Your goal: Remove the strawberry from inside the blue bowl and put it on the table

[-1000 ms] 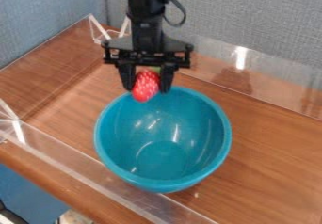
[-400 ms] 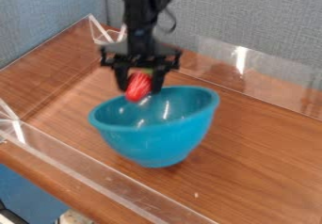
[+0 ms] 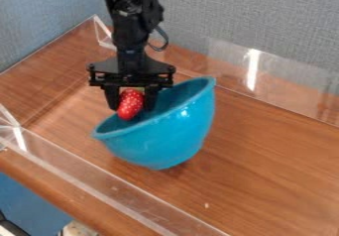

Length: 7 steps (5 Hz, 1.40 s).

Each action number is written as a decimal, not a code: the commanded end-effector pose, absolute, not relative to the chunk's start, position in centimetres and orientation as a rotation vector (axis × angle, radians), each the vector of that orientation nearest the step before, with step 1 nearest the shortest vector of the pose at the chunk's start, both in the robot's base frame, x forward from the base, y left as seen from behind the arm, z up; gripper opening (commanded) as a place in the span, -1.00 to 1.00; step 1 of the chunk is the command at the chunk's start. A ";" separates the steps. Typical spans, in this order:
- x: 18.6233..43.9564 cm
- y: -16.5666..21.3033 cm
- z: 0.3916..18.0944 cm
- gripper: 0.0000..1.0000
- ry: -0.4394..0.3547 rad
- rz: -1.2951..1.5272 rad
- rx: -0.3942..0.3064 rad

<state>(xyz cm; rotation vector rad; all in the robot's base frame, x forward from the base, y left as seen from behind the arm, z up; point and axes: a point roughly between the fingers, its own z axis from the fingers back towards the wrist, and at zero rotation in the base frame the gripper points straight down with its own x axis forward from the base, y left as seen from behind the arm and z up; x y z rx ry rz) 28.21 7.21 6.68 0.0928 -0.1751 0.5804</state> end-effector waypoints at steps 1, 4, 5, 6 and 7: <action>28.9 8.2 7.9 -1.00 -0.239 0.605 0.089; 28.0 9.4 9.7 -1.00 -0.264 0.549 0.087; 28.5 8.4 10.2 -1.00 -0.272 0.494 0.078; 28.9 6.6 10.3 -1.00 -0.278 0.481 0.078; 29.5 5.2 8.8 -1.00 -0.264 0.450 0.084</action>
